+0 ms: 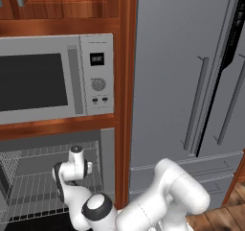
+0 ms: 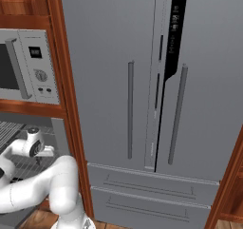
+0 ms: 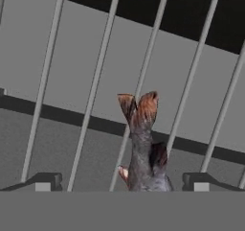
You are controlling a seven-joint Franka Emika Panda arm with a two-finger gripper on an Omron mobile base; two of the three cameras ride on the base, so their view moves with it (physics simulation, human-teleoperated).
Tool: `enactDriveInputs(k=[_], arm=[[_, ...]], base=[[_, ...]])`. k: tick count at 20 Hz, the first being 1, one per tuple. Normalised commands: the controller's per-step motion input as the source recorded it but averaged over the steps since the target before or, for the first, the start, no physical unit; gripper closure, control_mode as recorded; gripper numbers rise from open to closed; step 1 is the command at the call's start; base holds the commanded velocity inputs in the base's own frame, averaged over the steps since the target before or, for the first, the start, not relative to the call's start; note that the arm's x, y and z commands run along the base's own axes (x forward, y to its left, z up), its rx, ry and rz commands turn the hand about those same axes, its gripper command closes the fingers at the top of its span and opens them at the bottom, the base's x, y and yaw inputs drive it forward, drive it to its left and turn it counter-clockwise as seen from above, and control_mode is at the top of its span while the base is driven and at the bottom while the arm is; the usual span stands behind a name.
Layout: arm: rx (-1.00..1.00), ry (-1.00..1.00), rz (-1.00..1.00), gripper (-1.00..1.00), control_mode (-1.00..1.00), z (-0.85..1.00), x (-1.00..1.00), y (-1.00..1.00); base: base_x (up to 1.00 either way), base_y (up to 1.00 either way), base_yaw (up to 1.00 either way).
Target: Take the fish from the oven and place it on the plate on the counter.
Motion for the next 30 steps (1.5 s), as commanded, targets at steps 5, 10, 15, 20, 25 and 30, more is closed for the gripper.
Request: enactDriveInputs(k=[5,10,15,20,25,30], arm=[[-0.05,0.00,0.06,-1.00,-1.00,0.00,0.13,0.22],[-0.02,0.00,0.04,-1.00,-1.00,-0.37,0.09,-0.06],[0.00,0.01,0.07,-1.00,-1.00,-0.53,-0.04,0.00],[0.00,0.13,0.09,1.00,-1.00,-0.61,-0.41,0.03],[0.00,0.13,0.09,1.00,-1.00,-0.49,-0.62,0.06],[0.00,0.09,0.07,1.00,-1.00,-0.30,-0.19,0.00]], base=[[0.00,0.00,0.00],[0.00,0.00,0.00],[0.00,0.00,0.00],[0.00,0.00,0.00],[0.00,0.00,0.00],[0.00,0.00,0.00]])
